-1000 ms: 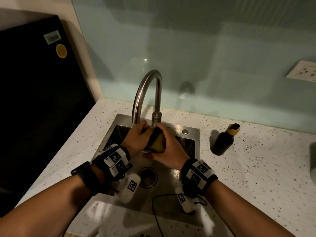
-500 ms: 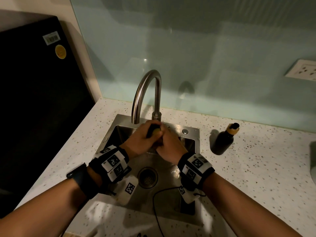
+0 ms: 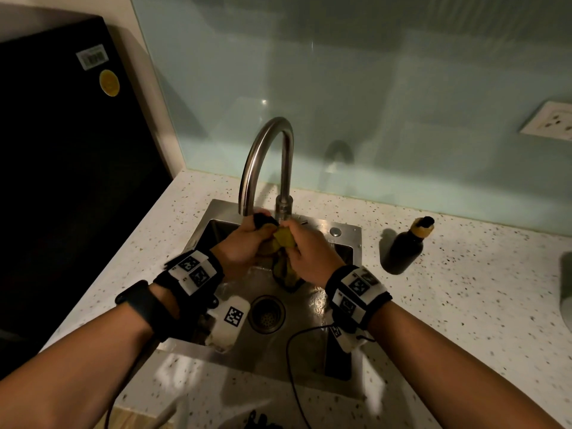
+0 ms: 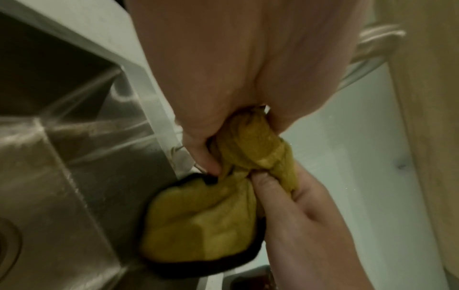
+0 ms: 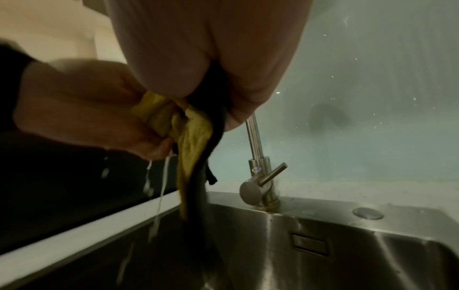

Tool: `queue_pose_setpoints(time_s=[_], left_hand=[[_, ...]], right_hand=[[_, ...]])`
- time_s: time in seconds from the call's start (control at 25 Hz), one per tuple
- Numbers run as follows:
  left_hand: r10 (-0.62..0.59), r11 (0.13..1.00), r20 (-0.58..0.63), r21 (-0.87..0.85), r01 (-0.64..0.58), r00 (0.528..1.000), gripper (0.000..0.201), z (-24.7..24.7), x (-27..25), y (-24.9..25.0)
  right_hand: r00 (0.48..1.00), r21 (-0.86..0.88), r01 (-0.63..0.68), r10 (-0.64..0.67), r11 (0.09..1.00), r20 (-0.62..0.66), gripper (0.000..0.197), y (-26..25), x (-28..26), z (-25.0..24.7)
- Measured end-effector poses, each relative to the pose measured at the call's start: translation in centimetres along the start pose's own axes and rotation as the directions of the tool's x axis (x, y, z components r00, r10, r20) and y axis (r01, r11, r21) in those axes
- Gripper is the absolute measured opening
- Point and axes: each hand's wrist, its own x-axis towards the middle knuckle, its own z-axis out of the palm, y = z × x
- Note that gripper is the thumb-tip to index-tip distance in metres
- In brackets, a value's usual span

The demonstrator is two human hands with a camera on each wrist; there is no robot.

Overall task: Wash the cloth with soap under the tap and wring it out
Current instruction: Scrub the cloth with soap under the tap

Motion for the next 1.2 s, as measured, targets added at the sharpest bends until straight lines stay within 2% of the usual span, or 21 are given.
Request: queue_pose_setpoints(time_s=[0.08, 0.16, 0.2, 0.24, 0.32, 0.36, 0.44, 0.52, 0.6, 0.72, 0.8, 0.84, 0.96, 1.04, 1.08, 1.12, 1.16, 1.2], left_hand=[[0.083, 0.995, 0.054, 0.058, -0.087, 0.995, 0.045, -0.5, -0.5, 0.1], [0.210, 0.919, 0.202, 0.293, -0.264, 0.957, 0.068, -1.1, -0.4, -0.3], [0.236, 0.858, 0.249, 0.401, -0.322, 0.939, 0.073, -1.3, -0.2, -0.6], [0.266, 0.798, 0.233, 0.491, -0.349, 0.935, 0.072, -1.5, 0.0, -1.0], [0.340, 0.715, 0.138, 0.604, -0.352, 0.930, 0.050, -2.0, 0.6, -2.1], [0.359, 0.712, 0.102, 0.613, -0.343, 0.928, 0.038, -2.1, 0.5, -2.3], [0.326, 0.760, 0.037, 0.585, -0.285, 0.945, 0.026, -1.8, 0.5, -2.3], [0.232, 0.813, -0.037, 0.556, -0.172, 0.972, 0.023, -1.2, 0.5, -1.8], [0.213, 0.859, -0.049, 0.485, -0.163, 0.976, 0.017, -0.2, 0.0, -0.9], [0.141, 0.978, 0.008, 0.152, -0.140, 0.990, 0.025, -0.1, -0.6, 0.2], [0.075, 0.996, 0.067, 0.043, -0.078, 0.995, 0.022, -1.0, -0.8, 0.4], [0.068, 0.995, 0.092, 0.072, -0.074, 0.993, 0.024, -1.5, -1.0, 0.5], [0.166, 0.930, 0.079, 0.318, -0.183, 0.983, 0.030, -2.3, -0.7, 0.5], [0.265, 0.838, 0.027, 0.487, -0.245, 0.964, 0.019, -2.4, -0.3, 0.2], [0.283, 0.799, 0.006, 0.552, -0.239, 0.959, 0.014, -2.3, -0.1, 0.1], [0.290, 0.775, -0.020, 0.591, -0.223, 0.957, 0.014, -2.1, 0.0, 0.0], [0.283, 0.760, -0.049, 0.621, -0.193, 0.958, 0.021, -1.8, -0.1, 0.0], [0.272, 0.756, -0.081, 0.635, -0.160, 0.959, 0.029, -1.6, 0.0, 0.0]], right_hand=[[0.996, 0.028, -0.055, 0.057, 0.998, -0.065, 0.026, -0.1, 0.0, -0.6], [0.986, 0.176, -0.117, 0.136, 0.977, -0.100, 0.030, -0.3, 0.0, -1.1], [0.985, 0.257, -0.139, 0.159, 0.956, -0.058, 0.033, -0.5, 0.0, -1.2], [0.986, 0.318, -0.159, 0.164, 0.935, 0.009, 0.035, -0.8, 0.0, -1.2], [0.985, 0.405, -0.173, 0.149, 0.898, 0.089, 0.032, -0.9, 0.2, -0.7], [0.985, 0.433, -0.173, 0.147, 0.885, 0.092, 0.040, -0.6, 0.3, -0.4], [0.989, 0.457, -0.141, 0.106, 0.878, 0.103, 0.077, 0.0, 0.5, -0.1], [0.986, 0.402, -0.106, 0.045, 0.909, 0.158, 0.097, -0.1, 0.4, -0.1], [0.991, 0.326, -0.076, 0.034, 0.942, 0.131, 0.088, -0.3, 0.3, 0.1], [0.999, 0.217, -0.037, 0.044, 0.976, -0.031, 0.041, 0.1, 0.5, -0.1], [0.993, 0.154, -0.071, 0.084, 0.985, -0.079, 0.016, 0.4, 0.6, -0.5], [0.989, 0.154, -0.109, 0.122, 0.982, -0.079, 0.012, 0.4, 0.6, -0.9], [0.976, 0.216, -0.210, 0.217, 0.953, -0.009, 0.033, 0.5, 0.6, -1.2], [0.982, 0.324, -0.186, 0.184, 0.928, 0.037, 0.037, 0.3, 0.5, -1.3], [0.986, 0.423, -0.164, 0.152, 0.891, 0.062, 0.049, 0.3, 0.4, -1.3], [0.989, 0.493, -0.148, 0.124, 0.858, 0.082, 0.066, 0.2, 0.4, -1.2], [0.989, 0.510, -0.141, 0.100, 0.849, 0.107, 0.073, 0.2, 0.6, -1.0], [0.989, 0.484, -0.128, 0.076, 0.866, 0.126, 0.068, 0.1, 0.7, -0.7]])
